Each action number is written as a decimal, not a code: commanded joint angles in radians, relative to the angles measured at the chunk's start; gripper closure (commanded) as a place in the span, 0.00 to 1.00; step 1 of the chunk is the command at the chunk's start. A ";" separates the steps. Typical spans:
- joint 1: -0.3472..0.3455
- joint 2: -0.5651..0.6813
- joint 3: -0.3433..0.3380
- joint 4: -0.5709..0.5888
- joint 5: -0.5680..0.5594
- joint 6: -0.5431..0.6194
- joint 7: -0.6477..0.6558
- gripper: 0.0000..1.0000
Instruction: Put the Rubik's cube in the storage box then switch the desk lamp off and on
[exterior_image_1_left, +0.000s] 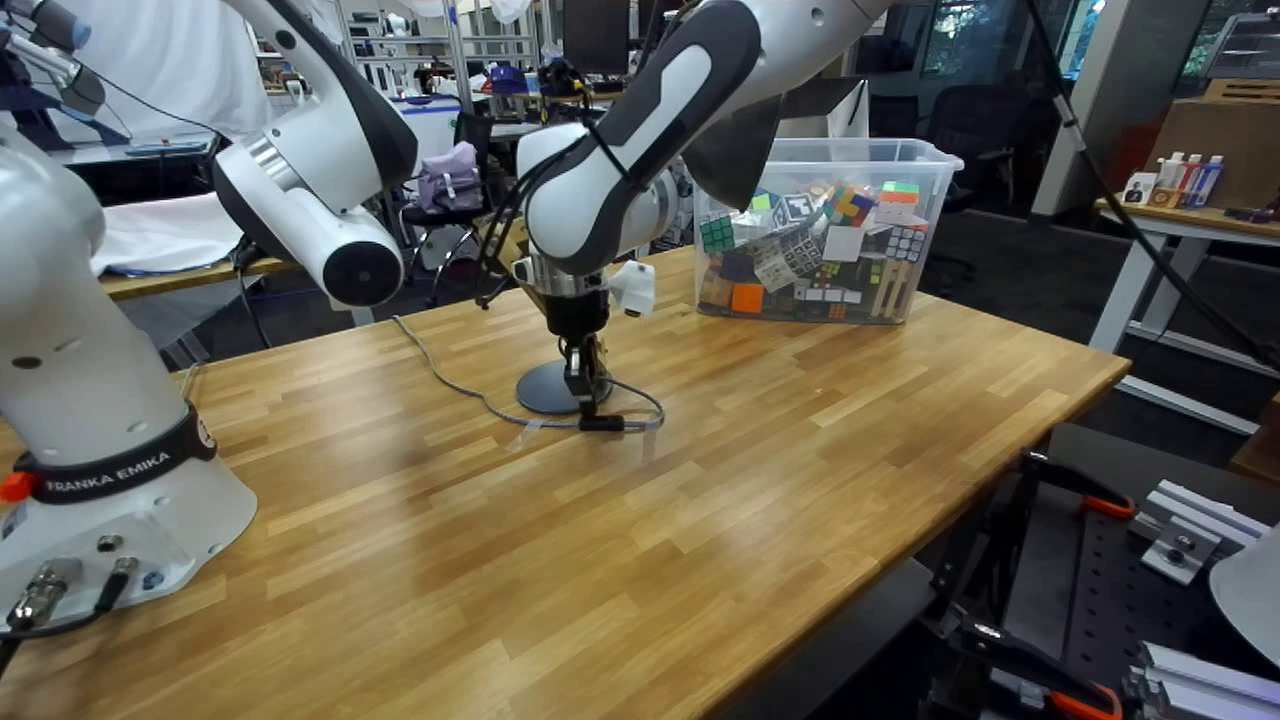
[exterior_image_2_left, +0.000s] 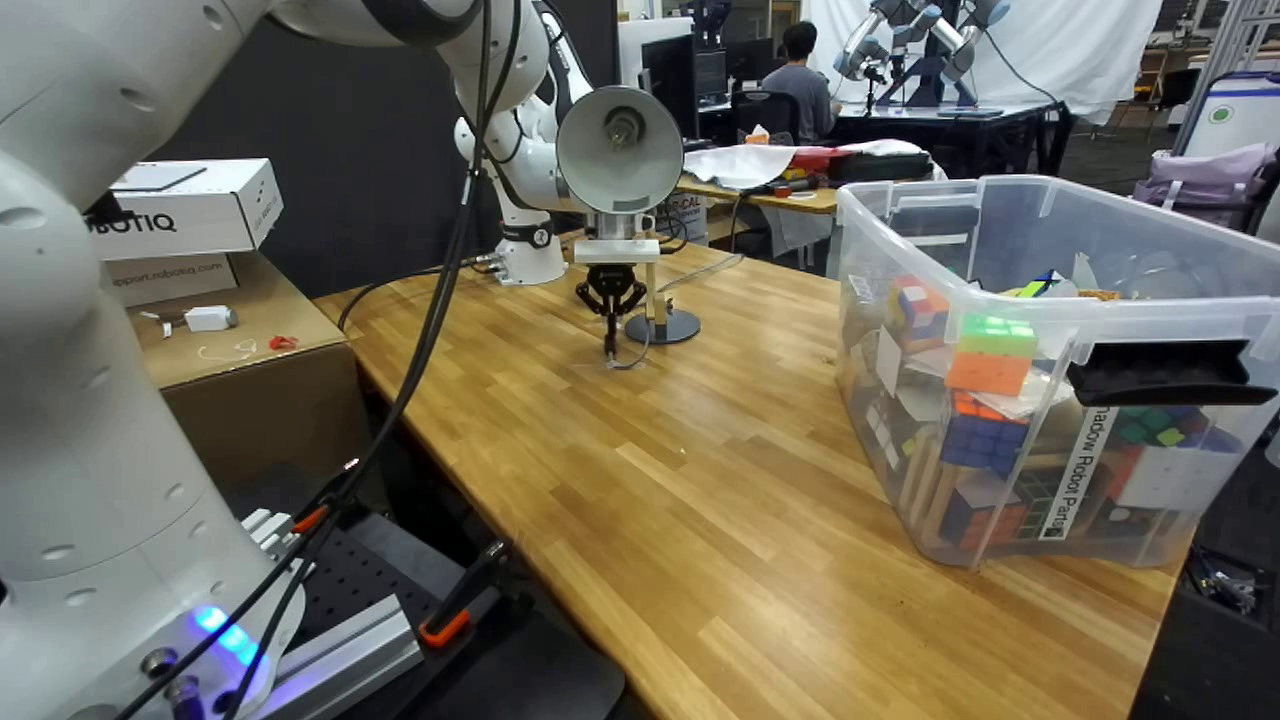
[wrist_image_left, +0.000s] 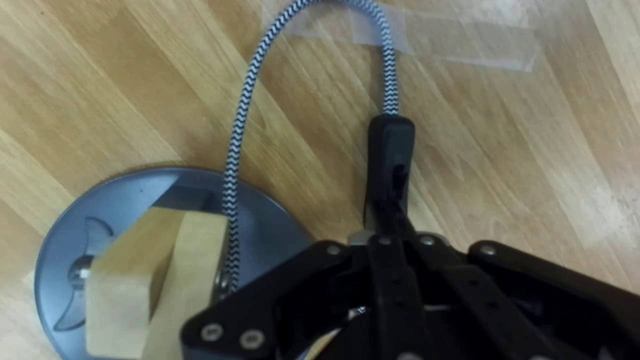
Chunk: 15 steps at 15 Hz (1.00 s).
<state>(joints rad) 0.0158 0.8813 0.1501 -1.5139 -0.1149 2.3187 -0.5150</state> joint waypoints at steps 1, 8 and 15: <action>-0.005 -0.056 0.011 -0.038 -0.020 0.042 -0.023 1.00; -0.001 -0.126 0.005 -0.112 -0.033 0.051 -0.016 1.00; 0.002 -0.353 0.025 -0.370 -0.031 0.156 0.000 1.00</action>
<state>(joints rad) 0.0225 0.6635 0.1630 -1.7436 -0.1348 2.4098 -0.5228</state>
